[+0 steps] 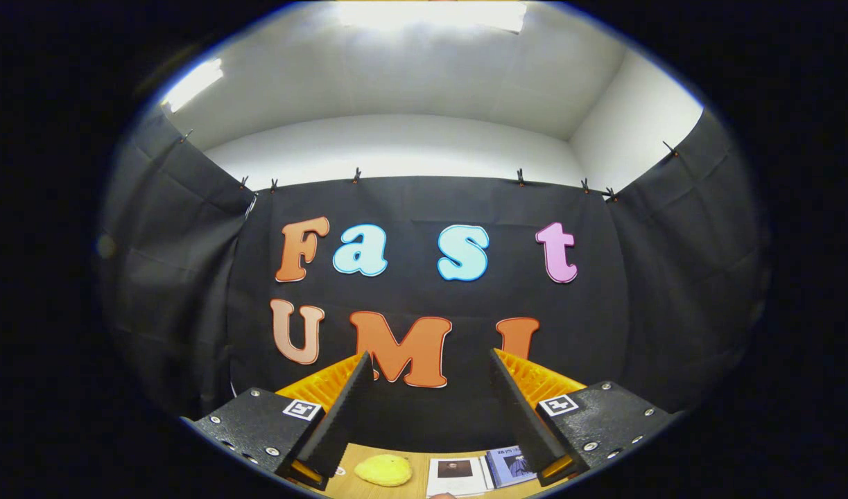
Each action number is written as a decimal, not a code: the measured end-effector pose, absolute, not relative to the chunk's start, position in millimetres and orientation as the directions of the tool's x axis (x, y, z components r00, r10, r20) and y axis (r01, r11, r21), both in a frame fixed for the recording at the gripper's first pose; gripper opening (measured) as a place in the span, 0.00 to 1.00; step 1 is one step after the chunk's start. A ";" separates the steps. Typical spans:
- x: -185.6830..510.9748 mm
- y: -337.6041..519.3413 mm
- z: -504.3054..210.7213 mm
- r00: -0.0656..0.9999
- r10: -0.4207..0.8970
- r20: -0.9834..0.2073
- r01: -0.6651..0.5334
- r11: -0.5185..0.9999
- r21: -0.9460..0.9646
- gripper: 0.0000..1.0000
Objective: Open the storage box then place both shoes into the box .Put the left shoe in first, then the right shoe, with the right side of both shoes facing outward in a uniform manner.
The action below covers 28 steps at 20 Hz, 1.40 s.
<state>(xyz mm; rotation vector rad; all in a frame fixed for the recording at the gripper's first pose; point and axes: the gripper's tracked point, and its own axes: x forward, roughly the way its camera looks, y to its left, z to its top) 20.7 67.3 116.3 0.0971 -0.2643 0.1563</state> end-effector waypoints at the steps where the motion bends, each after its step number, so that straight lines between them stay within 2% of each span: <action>1: 20.4 66.5 119.4 0.953 0.139 0.270 -0.163 0.984 0.068 0.98; 6: 18.3 64.8 120.1 0.960 0.114 0.255 -0.125 0.992 0.025 0.99; 11: 10.9 77.4 126.8 0.947 0.160 0.278 -0.176 0.984 0.035 0.99; 28: 6.1 61.1 133.5 0.950 0.169 0.264 -0.189 0.981 0.053 1.00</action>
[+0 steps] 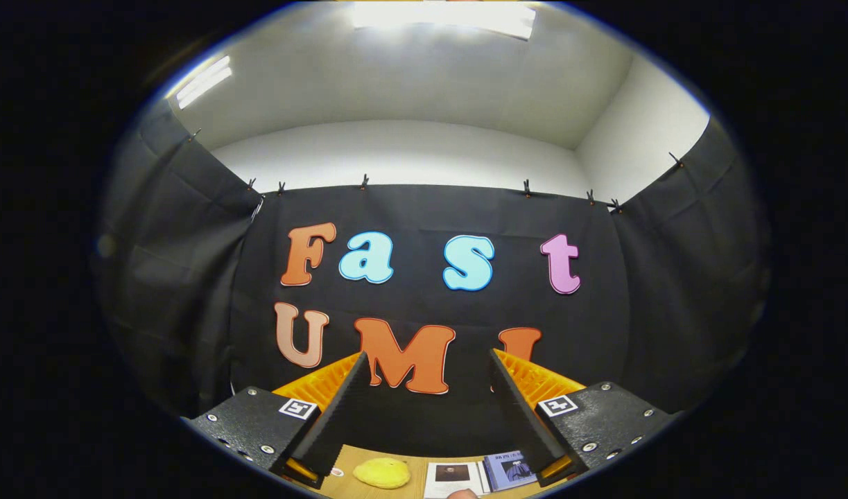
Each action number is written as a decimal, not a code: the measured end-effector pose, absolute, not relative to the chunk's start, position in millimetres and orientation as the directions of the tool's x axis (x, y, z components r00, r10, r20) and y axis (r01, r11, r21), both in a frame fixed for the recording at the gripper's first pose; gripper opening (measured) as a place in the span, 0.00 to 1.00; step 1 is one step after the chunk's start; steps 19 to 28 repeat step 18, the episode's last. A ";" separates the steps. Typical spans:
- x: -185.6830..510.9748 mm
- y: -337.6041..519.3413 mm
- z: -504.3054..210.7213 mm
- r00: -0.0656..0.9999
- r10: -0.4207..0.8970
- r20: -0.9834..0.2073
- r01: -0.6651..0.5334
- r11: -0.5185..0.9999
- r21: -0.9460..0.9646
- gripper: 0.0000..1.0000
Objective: Open the storage box then place both shoes into the box .Put the left shoe in first, then the right shoe, with the right side of both shoes facing outward in a uniform manner.
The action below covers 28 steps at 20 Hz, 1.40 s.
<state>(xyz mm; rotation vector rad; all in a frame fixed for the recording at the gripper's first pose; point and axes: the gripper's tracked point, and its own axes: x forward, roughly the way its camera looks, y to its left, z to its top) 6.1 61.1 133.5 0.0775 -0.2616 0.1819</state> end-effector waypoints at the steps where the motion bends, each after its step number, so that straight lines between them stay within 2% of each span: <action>1: 6.2 61.6 134.0 0.950 0.167 0.263 -0.187 0.981 0.052 1.00; 28: -0.1 65.2 136.4 0.950 0.190 0.249 -0.209 0.977 0.050 1.00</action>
